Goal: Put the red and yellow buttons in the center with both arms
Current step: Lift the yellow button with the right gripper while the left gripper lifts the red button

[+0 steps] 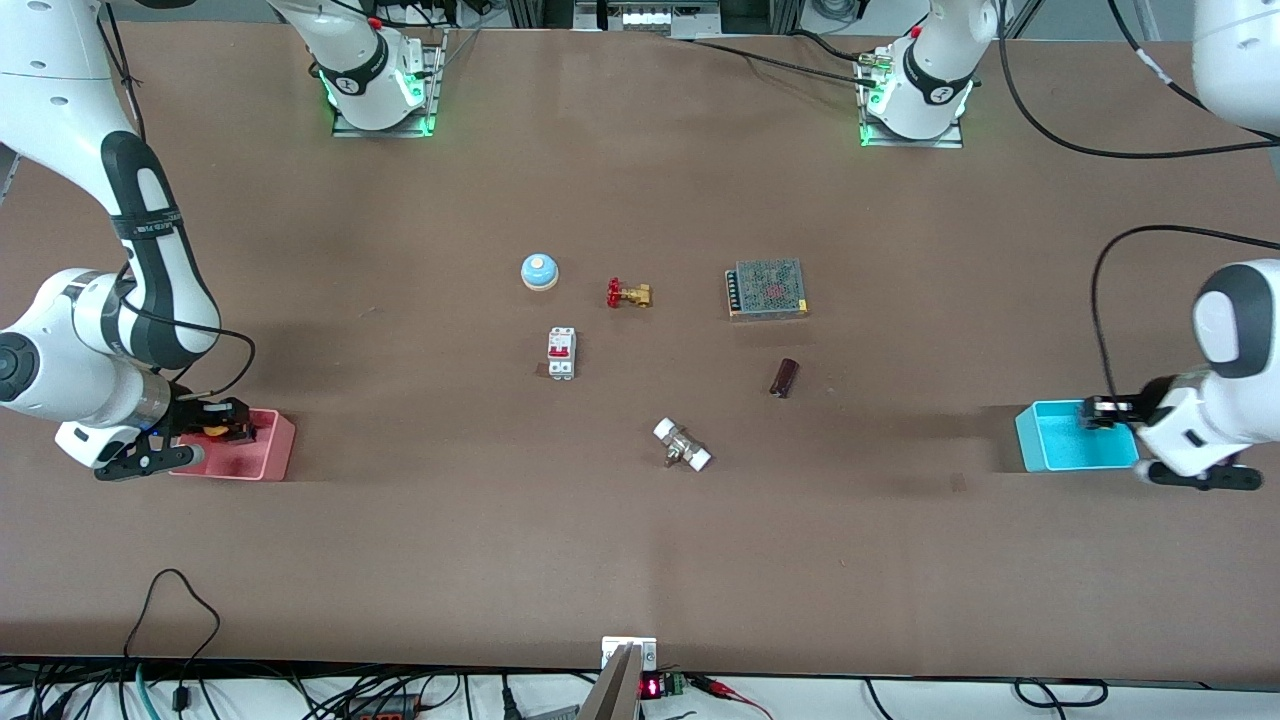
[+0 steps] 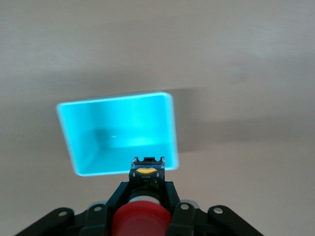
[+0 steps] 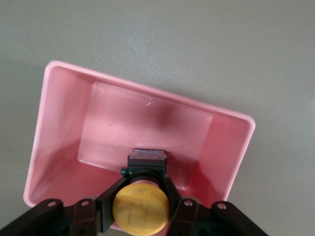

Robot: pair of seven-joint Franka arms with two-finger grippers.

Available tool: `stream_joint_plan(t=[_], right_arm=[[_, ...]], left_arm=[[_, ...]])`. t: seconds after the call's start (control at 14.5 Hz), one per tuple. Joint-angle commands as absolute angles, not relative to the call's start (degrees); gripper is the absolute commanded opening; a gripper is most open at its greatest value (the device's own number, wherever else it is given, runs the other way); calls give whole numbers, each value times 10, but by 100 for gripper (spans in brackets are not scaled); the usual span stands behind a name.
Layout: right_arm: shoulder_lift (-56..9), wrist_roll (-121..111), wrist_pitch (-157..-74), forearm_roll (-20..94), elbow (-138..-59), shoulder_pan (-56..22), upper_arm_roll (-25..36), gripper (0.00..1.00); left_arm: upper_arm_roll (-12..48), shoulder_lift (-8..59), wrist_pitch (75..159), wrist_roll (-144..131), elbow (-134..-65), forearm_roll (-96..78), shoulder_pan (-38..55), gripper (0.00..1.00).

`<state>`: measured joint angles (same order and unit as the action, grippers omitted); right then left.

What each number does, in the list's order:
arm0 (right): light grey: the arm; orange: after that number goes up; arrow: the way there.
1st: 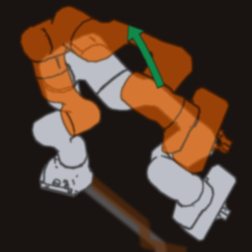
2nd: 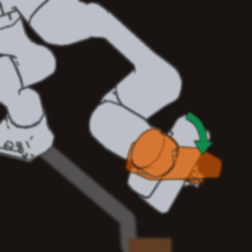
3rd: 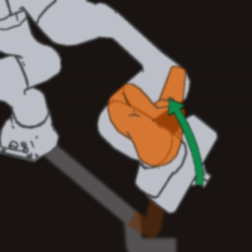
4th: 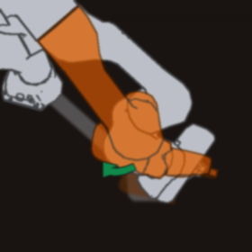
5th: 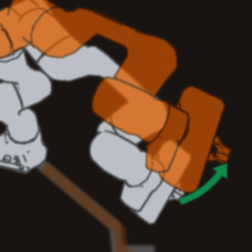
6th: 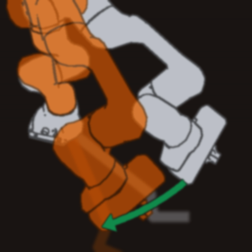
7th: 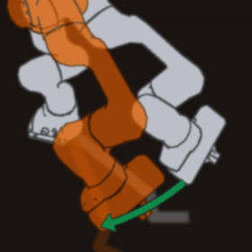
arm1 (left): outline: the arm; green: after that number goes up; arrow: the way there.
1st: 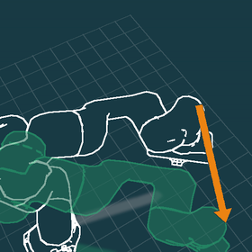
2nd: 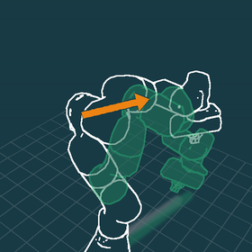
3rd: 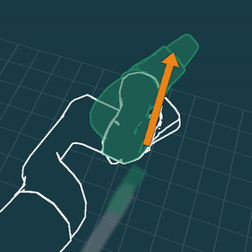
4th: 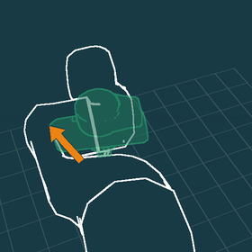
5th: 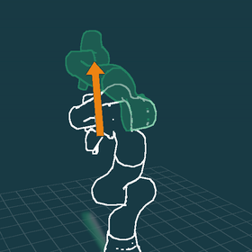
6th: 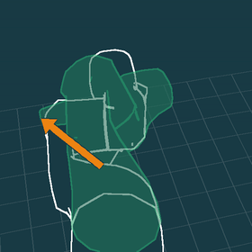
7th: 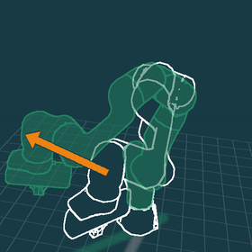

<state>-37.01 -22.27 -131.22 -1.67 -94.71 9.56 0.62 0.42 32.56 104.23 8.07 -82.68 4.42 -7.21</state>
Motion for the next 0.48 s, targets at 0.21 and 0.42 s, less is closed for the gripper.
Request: stream_joint_plan(t=[0.21, 0.42], right_arm=[[-302, -266, -1268, -25, -947, 99, 0, 32], [-247, -257, -1203, -24, -947, 91, -3, 32]], left_arm=[[16, 339, 984, 16, -831, 46, 36, 17], [20, 367, 990, -72, -837, -20, 65, 17]])
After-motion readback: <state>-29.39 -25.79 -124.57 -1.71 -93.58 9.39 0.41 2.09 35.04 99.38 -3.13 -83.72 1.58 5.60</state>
